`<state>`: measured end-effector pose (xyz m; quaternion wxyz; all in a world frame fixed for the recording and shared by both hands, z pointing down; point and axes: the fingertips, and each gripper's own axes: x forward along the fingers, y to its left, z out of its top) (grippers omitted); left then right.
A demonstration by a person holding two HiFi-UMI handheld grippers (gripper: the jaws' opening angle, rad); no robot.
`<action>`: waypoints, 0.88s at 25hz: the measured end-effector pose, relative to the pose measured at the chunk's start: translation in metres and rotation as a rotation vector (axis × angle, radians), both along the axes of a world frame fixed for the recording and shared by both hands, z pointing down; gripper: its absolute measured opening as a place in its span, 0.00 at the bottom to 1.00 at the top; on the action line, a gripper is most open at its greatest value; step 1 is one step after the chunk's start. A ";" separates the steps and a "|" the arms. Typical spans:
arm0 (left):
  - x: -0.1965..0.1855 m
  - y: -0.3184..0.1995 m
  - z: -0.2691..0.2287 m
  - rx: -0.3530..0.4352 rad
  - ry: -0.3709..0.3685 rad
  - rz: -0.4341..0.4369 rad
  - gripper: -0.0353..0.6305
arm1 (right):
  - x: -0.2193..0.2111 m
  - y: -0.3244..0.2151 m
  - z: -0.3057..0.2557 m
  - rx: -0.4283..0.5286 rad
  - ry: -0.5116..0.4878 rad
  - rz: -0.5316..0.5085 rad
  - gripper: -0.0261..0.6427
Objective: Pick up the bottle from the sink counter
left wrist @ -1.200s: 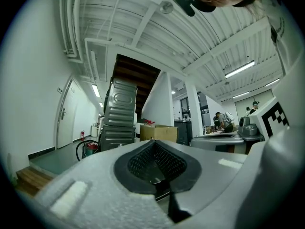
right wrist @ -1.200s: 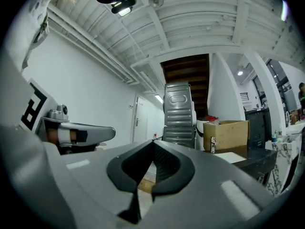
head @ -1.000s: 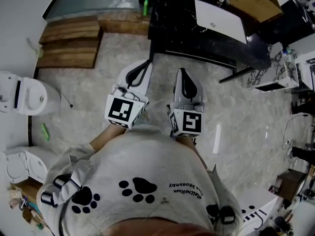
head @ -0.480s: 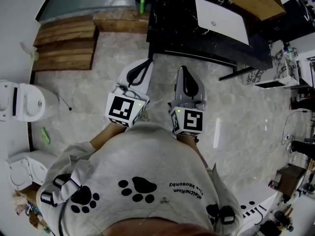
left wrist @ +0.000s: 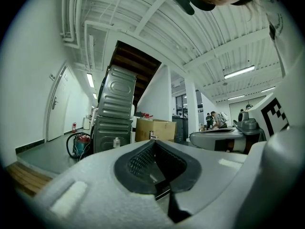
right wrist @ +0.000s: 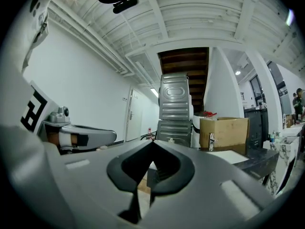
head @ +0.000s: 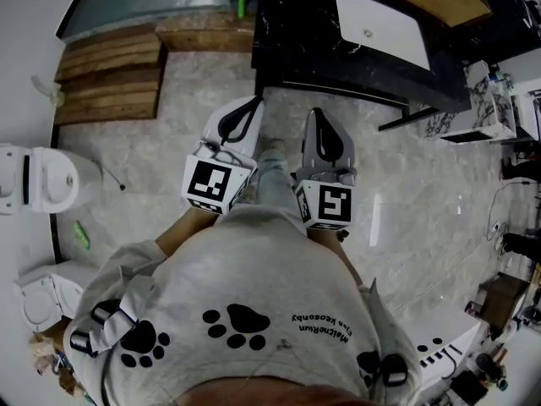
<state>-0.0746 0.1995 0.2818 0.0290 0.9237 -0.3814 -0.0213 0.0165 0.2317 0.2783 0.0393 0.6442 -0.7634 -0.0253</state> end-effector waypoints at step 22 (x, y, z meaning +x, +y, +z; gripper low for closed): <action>0.032 -0.119 0.008 -0.025 0.001 -0.075 0.05 | 0.029 -0.130 0.005 0.001 0.012 -0.097 0.04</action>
